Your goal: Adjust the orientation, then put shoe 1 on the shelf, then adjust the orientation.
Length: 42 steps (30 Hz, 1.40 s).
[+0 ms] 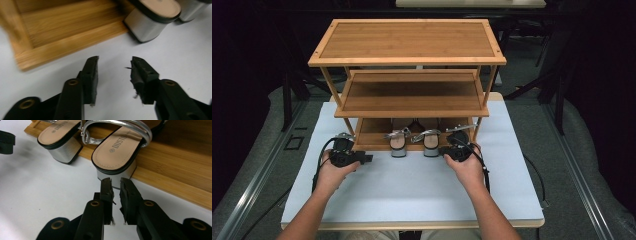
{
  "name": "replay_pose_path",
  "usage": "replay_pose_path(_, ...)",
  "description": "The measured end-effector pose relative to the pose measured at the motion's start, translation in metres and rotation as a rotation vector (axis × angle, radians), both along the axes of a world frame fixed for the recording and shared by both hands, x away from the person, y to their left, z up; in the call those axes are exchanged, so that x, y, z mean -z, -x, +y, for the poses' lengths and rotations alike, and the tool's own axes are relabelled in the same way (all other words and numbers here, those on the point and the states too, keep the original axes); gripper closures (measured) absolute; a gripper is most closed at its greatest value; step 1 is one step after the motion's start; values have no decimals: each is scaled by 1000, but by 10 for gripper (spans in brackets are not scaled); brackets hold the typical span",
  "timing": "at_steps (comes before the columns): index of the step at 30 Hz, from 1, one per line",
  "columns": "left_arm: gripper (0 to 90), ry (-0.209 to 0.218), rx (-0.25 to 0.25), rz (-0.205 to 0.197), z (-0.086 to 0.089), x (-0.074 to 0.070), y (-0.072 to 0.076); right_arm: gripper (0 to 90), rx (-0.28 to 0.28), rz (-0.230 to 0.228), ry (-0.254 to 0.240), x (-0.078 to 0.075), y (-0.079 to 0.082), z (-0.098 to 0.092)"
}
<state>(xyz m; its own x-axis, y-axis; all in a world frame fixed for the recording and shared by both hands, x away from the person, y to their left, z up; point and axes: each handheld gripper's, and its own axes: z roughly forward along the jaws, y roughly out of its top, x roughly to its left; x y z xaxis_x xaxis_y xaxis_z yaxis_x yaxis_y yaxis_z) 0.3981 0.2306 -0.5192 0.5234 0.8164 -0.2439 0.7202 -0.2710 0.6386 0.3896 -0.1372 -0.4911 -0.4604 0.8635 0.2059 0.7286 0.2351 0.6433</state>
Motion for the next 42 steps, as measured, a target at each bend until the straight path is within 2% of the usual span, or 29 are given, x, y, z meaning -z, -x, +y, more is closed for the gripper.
replay_pose_path(5, 628, -50, 13, 16, -19, 3, -11, 820, 22, -2, 1, 4, -5, 0)
replay_pose_path(10, 760, -55, 36, 12, -36, 5, -17, 822, 24, -2, 3, 10, -11, 4)
replay_pose_path(14, 769, -64, 47, 16, -46, 8, -20, 822, 35, 5, 8, 13, -14, 6)
replay_pose_path(16, 777, -51, 50, 19, -50, 9, -21, 822, 37, 8, 12, 14, -16, 6)
replay_pose_path(20, 778, -42, 63, 27, -57, 10, -23, 823, 41, -3, 11, 14, -17, 5)
replay_pose_path(23, 790, -51, 77, 28, -63, 10, -23, 827, 57, -11, 26, 15, -17, 5)
replay_pose_path(27, 806, -46, 82, 32, -64, 10, -23, 829, 60, 1, 23, 18, -19, 6)
replay_pose_path(31, 817, -45, 87, 36, -64, 10, -24, 837, 70, 5, 47, 21, -21, 9)
replay_pose_path(35, 825, -45, 86, 35, -66, 10, -24, 841, 64, 13, 27, 22, -21, 8)
replay_pose_path(42, 833, -40, 90, 31, -70, 10, -23, 844, 68, 14, 33, 22, -21, 10)
